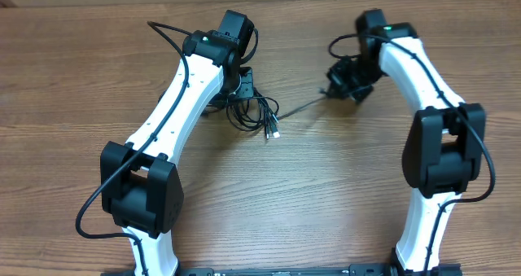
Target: Untangle cables
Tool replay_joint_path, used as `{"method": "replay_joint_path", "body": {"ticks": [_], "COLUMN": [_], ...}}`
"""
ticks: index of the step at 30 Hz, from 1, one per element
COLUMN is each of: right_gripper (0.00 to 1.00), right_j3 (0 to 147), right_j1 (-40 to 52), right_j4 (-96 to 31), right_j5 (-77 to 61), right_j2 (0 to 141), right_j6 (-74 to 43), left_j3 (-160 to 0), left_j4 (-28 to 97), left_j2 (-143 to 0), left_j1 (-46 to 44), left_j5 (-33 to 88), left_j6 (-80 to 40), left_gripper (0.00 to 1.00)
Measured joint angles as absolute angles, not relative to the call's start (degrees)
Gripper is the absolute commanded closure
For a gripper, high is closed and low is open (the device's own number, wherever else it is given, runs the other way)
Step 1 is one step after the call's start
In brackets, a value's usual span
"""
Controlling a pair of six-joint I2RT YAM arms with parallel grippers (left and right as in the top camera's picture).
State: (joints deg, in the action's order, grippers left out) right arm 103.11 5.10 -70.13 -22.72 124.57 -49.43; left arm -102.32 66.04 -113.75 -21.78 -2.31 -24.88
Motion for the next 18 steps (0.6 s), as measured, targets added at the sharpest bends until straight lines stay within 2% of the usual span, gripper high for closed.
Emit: {"method": "replay_joint_path", "body": {"ticks": [2, 3, 4, 5, 8, 10, 13, 15, 18], "right_gripper": [0.9, 0.78, 0.72, 0.54, 0.33, 0.25, 0.23, 0.26, 0.45], "right_j3": [103.0, 103.0, 102.9, 102.9, 102.9, 102.9, 102.9, 102.9, 102.9], "right_j1": [3.2, 2.6, 1.9, 1.5, 1.7, 1.9, 2.0, 2.0, 2.0], "right_j4": [-72.8, -73.8, -74.9, -75.8, -76.1, -76.1, -75.4, -74.1, -72.6], "right_j5": [-21.3, -20.5, -19.6, -18.9, -18.8, -19.4, -21.7, -24.3, -29.5], "right_j2": [124.6, 124.6, 124.6, 124.6, 124.6, 124.6, 124.6, 124.6, 124.6], "right_j6": [-48.9, -48.7, -48.5, -47.5, -45.9, -44.1, -41.3, -37.9, -32.1], "left_j3": [-102.3, -102.3, -102.3, -102.3, -102.3, -102.3, -102.3, -102.3, -102.3], "left_j4": [65.7, 65.1, 64.1, 63.3, 61.4, 60.5, 60.2, 60.2, 60.2], "left_j2": [-113.8, -113.8, -113.8, -113.8, -113.8, -113.8, -113.8, -113.8, -113.8], "left_j1": [-21.8, -21.8, -21.8, -21.8, -21.8, -21.8, -21.8, -21.8, -21.8], "left_j5": [-2.2, -1.7, -0.6, 0.6, 4.2, 6.5, 10.1, 11.5, 12.6], "left_j6": [-24.0, -23.3, -21.8, -20.6, -17.3, -15.1, -11.8, -10.2, -9.0], "left_gripper": [0.96, 0.96, 0.96, 0.96, 0.96, 0.96, 0.96, 0.96, 0.96]}}
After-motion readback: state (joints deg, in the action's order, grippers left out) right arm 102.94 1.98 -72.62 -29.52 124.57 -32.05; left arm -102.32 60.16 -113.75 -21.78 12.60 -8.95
